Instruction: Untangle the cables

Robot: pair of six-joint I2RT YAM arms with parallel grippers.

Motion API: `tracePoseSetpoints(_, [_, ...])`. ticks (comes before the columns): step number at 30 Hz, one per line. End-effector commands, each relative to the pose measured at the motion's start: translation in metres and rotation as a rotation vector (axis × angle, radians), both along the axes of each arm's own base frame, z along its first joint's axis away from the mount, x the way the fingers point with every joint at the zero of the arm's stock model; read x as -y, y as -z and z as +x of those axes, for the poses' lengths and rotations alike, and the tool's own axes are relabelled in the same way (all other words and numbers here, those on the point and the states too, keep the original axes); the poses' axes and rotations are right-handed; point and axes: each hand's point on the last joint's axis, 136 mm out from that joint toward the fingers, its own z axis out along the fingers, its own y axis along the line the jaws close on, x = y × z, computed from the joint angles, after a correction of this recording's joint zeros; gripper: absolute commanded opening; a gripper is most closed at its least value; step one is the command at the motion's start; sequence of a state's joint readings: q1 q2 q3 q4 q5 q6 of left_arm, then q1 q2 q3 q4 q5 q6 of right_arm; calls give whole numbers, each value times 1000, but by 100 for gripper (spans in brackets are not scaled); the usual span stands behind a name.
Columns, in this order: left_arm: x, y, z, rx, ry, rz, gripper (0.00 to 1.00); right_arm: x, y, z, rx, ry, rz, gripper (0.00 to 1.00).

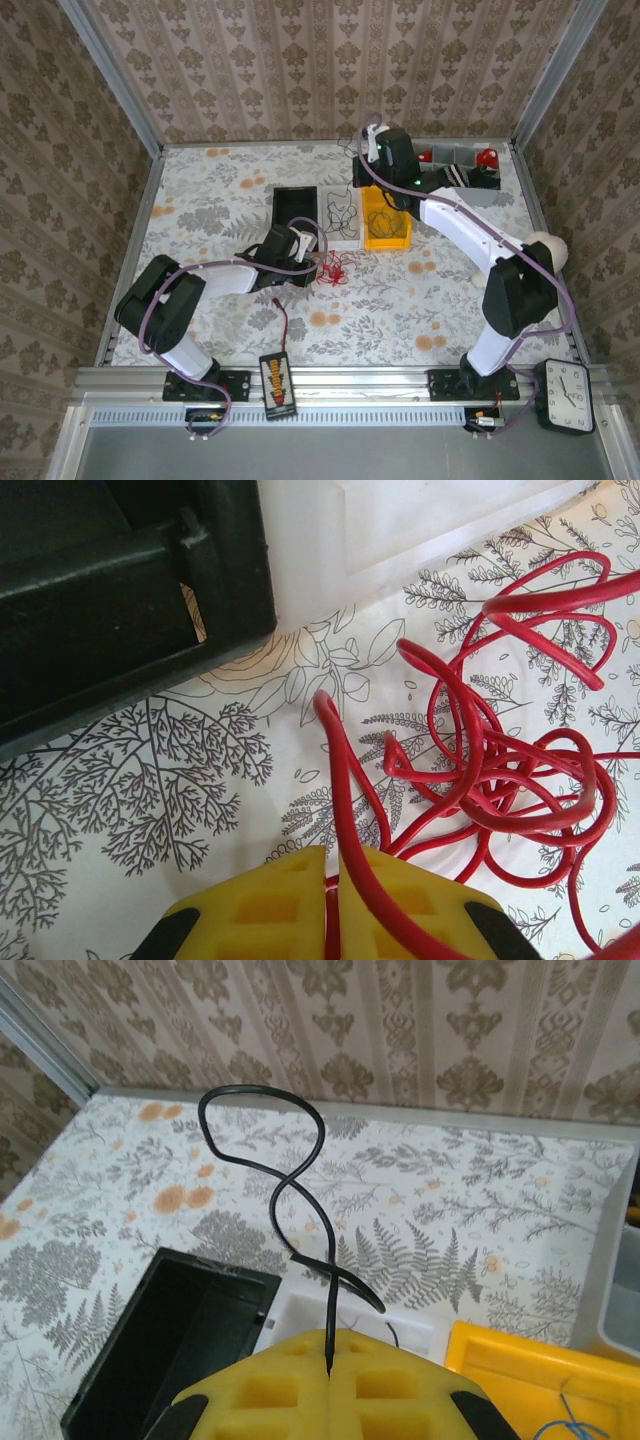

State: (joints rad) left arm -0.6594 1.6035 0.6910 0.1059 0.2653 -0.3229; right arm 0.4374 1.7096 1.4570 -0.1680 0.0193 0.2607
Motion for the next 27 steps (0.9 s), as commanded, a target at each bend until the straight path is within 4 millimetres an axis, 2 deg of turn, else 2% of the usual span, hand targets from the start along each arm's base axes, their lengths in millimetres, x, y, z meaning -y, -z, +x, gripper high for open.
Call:
tracePoseSetpoints(1, [-2, 3, -1, -28, -20, 5, 10, -2, 52, -5, -131, -7, -48, 0])
tracePoseSetpoints(6, [-2, 4, -1, -32, -20, 8, 10, -11, 92, -8, -243, -33, -63, 0])
tracePoseSetpoints(9, [-3, 4, -2, -33, -21, 10, 10, -17, 110, -13, -295, -49, -91, 0])
tracePoseSetpoints(14, [-4, 5, -2, -33, -21, 12, 10, -28, 132, -25, -353, -76, -138, 1])
tracePoseSetpoints(16, [-4, 5, -2, -33, -23, 12, 9, -31, 137, -27, -363, -80, -146, 7])
tracePoseSetpoints(18, [-3, 4, -2, -32, -22, 11, 10, -32, 133, -27, -355, -75, -147, 24])
tracePoseSetpoints(21, [-3, 3, -1, -28, -21, 10, 10, -25, 116, -22, -304, -39, -152, 41])
tracePoseSetpoints(24, [-3, 1, -1, -25, -20, 8, 10, -18, 95, -21, -251, -16, -160, 49])
tracePoseSetpoints(27, [-2, 1, -2, -26, -15, 11, 10, -10, 79, -27, -211, -1, -159, 52])
